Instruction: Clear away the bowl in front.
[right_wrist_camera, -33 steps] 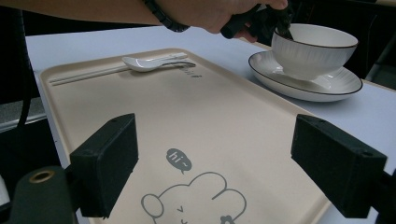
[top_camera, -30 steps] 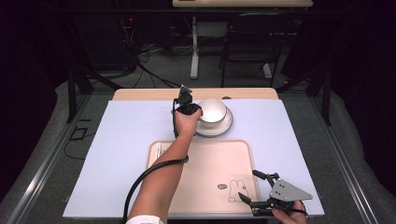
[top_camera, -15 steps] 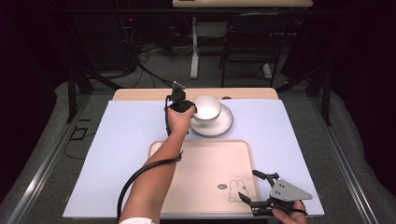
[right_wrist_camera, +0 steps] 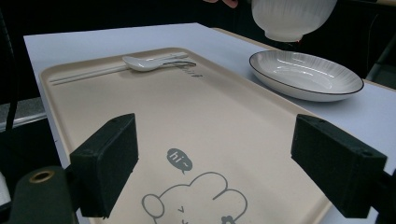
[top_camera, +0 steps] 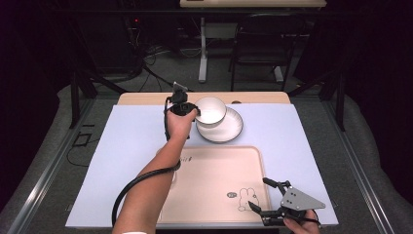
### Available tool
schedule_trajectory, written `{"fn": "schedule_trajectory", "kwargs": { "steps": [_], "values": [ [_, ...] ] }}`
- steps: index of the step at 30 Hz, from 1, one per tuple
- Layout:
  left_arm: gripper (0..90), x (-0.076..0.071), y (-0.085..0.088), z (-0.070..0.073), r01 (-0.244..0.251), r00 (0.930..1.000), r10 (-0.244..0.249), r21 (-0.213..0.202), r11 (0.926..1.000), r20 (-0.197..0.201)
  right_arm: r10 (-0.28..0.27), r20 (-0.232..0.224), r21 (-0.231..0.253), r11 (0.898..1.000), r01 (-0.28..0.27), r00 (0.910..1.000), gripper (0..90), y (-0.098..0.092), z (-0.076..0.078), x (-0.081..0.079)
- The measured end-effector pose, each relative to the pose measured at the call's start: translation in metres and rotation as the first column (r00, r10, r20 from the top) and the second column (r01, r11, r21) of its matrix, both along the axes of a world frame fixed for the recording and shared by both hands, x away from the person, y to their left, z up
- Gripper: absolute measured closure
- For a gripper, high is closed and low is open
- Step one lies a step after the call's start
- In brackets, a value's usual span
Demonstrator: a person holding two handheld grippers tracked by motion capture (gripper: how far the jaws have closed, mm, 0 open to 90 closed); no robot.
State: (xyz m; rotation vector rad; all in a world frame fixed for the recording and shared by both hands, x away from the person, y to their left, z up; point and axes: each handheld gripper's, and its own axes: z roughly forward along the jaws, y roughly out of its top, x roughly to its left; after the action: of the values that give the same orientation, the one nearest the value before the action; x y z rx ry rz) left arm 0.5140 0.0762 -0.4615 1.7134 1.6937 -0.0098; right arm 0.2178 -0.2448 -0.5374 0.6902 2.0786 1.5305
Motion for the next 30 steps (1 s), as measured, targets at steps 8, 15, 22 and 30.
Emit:
{"fn": "schedule_trajectory", "kwargs": {
  "steps": [8, 15, 22, 30],
  "values": [
    [80.8, -0.015, -0.011, -0.004, 0.099, 0.9947, -0.099, 0.004, 0.9950, -0.026, 0.001, 0.001, -0.003, 1.000, -0.001, 1.0000, 14.5, 0.000, 0.000, 0.000],
    [80.8, -0.032, -0.028, -0.008, 0.188, 0.9812, -0.189, -0.008, 0.9820, -0.041, 0.004, 0.006, -0.007, 1.000, -0.004, 1.0000, 14.5, 0.001, 0.000, 0.000],
    [80.8, -0.047, -0.057, -0.016, 0.275, 0.9598, -0.275, -0.002, 0.9613, -0.056, 0.000, 0.005, -0.008, 1.000, 0.000, 1.0000, 14.5, 0.000, -0.001, 0.001],
    [80.9, -0.055, -0.087, -0.027, 0.328, 0.9419, -0.326, 0.005, 0.9447, -0.079, 0.003, 0.006, -0.008, 1.000, -0.003, 1.0000, 14.5, 0.000, -0.001, 0.000]
  ]
}}
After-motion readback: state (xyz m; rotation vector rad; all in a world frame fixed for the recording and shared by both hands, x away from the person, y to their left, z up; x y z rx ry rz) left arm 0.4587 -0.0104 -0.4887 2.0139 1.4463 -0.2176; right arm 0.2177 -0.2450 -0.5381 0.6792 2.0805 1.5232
